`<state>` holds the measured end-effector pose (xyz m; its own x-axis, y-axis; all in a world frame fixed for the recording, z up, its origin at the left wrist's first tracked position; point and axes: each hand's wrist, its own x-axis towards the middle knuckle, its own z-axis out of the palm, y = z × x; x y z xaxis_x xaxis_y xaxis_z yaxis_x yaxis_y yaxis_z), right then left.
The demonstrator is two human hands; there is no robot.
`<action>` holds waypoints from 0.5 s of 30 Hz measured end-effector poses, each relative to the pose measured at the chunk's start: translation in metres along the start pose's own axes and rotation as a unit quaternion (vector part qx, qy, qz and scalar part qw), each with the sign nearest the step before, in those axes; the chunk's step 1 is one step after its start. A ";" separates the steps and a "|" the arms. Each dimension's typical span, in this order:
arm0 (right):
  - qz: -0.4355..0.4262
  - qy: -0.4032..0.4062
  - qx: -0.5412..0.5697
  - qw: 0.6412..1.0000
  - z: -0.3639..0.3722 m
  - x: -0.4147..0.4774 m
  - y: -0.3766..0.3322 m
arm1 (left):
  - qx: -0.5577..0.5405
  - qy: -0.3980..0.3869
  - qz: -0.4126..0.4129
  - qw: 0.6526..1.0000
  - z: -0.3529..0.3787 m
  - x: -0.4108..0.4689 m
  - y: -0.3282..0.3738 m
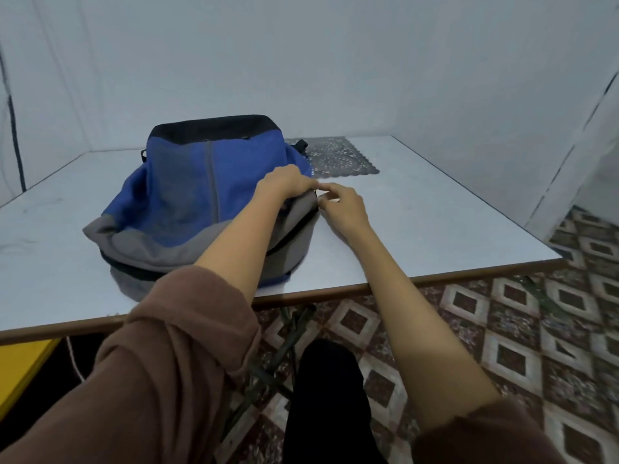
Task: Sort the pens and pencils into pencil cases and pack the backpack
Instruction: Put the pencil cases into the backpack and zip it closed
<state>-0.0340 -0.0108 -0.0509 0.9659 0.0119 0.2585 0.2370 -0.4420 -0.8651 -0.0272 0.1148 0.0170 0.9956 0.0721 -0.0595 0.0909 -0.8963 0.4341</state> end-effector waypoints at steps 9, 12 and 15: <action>0.000 0.063 0.002 0.998 0.007 0.000 0.003 | -0.074 0.001 -0.027 0.997 0.002 0.010 -0.004; -0.011 0.029 -0.028 0.999 0.003 -0.002 -0.001 | -0.047 0.008 -0.027 0.999 0.003 0.011 -0.003; -0.021 0.000 -0.023 1.000 0.001 -0.004 -0.003 | -0.034 0.008 -0.023 0.999 0.003 0.012 -0.004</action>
<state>-0.0386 -0.0089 -0.0501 0.9550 0.0310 0.2950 0.2728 -0.4823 -0.8325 -0.0154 0.1181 0.0117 0.9907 0.1195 -0.0656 0.1364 -0.8599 0.4919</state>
